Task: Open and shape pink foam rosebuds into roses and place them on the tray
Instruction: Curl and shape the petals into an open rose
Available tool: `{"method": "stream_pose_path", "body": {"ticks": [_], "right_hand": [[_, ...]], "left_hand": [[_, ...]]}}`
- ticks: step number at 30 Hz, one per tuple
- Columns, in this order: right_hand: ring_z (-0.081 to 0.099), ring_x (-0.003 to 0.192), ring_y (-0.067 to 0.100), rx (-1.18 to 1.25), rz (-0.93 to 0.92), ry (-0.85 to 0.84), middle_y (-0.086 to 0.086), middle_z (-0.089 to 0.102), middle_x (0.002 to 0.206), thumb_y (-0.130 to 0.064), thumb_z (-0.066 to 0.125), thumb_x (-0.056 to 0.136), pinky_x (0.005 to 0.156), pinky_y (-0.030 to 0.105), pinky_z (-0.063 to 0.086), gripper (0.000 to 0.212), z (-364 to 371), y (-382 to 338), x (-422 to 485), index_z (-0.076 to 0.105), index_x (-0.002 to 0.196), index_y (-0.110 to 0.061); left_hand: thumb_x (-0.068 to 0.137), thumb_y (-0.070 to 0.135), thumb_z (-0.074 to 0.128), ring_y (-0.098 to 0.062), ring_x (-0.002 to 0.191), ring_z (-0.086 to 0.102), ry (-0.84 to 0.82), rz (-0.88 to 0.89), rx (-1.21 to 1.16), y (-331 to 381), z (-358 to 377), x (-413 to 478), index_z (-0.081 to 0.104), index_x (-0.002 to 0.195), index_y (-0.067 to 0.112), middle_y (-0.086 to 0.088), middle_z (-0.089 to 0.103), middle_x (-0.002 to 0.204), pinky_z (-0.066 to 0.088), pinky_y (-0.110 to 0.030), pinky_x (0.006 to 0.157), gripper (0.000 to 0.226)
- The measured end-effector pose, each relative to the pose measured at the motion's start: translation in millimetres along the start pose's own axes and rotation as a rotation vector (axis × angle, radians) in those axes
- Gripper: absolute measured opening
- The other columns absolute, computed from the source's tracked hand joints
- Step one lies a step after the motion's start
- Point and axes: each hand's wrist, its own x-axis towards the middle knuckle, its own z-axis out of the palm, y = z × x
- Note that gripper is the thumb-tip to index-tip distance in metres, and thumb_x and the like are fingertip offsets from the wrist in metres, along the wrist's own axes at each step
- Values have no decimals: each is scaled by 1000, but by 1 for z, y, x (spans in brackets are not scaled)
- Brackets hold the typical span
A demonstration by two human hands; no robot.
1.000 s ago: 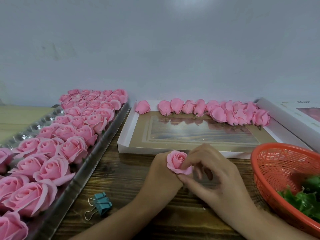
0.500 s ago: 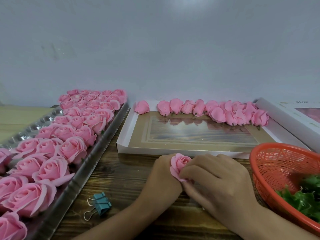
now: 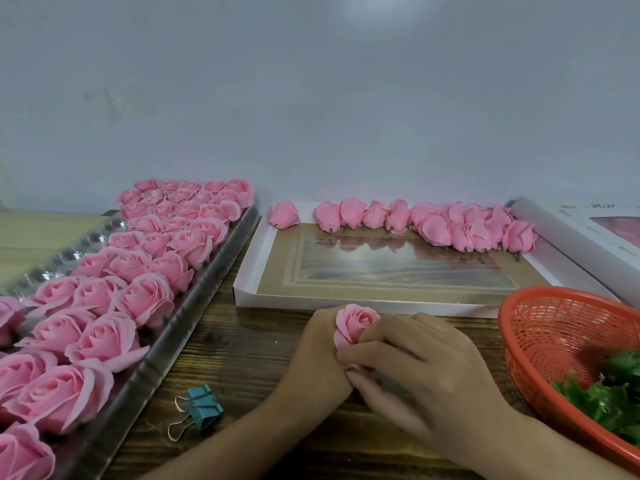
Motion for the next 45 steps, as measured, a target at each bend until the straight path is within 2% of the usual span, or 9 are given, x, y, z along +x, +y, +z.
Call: {"method": "stream_pose_path", "body": {"ticks": [3, 7, 10, 16, 31, 35, 38, 41, 45], "right_hand": [[61, 76, 13, 77, 70, -73, -3, 66, 90, -28, 62, 90, 63, 30, 49, 18, 2, 6, -4, 77, 96, -20], [61, 73, 17, 212, 65, -92, -6, 62, 97, -34, 49, 99, 63, 31, 49, 31, 2, 7, -6, 77, 105, -21], [62, 74, 16, 322, 88, -38, -5, 63, 96, -33, 44, 101, 64, 31, 50, 37, 1, 6, -8, 78, 102, -17], [62, 79, 14, 424, 261, 76, -5, 62, 93, -22, 48, 98, 65, 31, 48, 26, 1, 10, -8, 73, 99, -14], [65, 87, 8, 496, 240, -8, -7, 65, 96, -32, 40, 103, 71, 26, 53, 42, 3, 10, -8, 78, 100, -13], [65, 86, 11, 586, 278, 74, -1, 69, 90, -31, 39, 104, 73, 26, 51, 46, 5, 9, -8, 77, 92, -8], [62, 86, 14, 594, 374, 171, -4, 66, 90, -23, 44, 99, 75, 24, 45, 32, 4, 13, -6, 72, 93, -8], [62, 95, 17, 583, 421, 186, -5, 64, 96, -19, 41, 96, 82, 23, 44, 29, 4, 15, -4, 69, 96, -12], [61, 92, 18, 573, 355, 136, -3, 64, 92, -29, 44, 100, 80, 27, 45, 29, 4, 10, -4, 69, 92, -16]], "left_hand": [[73, -27, 54, 24, 67, 54, 6, 8, 61, -2, -3, 1, 43, 77, 32, 44, 56, 64, 41, 1, 59, 60], [84, 1, 63, 14, 65, 56, -6, 70, 189, -4, -4, 9, 53, 65, 22, 13, 52, 57, 41, -3, 58, 31], [83, -7, 62, 18, 66, 54, 23, -6, 134, -8, 0, 10, 60, 82, 13, 12, 49, 66, 41, -2, 61, 20], [76, -1, 70, 14, 59, 56, 36, -27, 17, -3, -3, 11, 56, 51, 35, 22, 58, 49, 43, -4, 58, 46], [82, -6, 61, 7, 54, 54, 29, 101, 5, -1, -5, 8, 55, 54, 34, 18, 57, 51, 41, -6, 54, 49], [75, -13, 65, 28, 67, 50, 133, -9, 0, -7, -2, 3, 45, 78, 36, 38, 57, 58, 40, 0, 57, 53], [79, -6, 65, 20, 65, 55, -35, 17, 96, -10, 2, 7, 59, 89, 24, 36, 57, 54, 40, 1, 59, 32], [78, 7, 71, 6, 68, 59, -95, 140, 180, -8, 2, 10, 55, 70, 39, 33, 58, 63, 44, -5, 62, 36], [82, 3, 66, 15, 66, 56, -172, 78, 136, -6, 3, 9, 61, 78, 25, 38, 56, 58, 42, -1, 61, 23]]}}
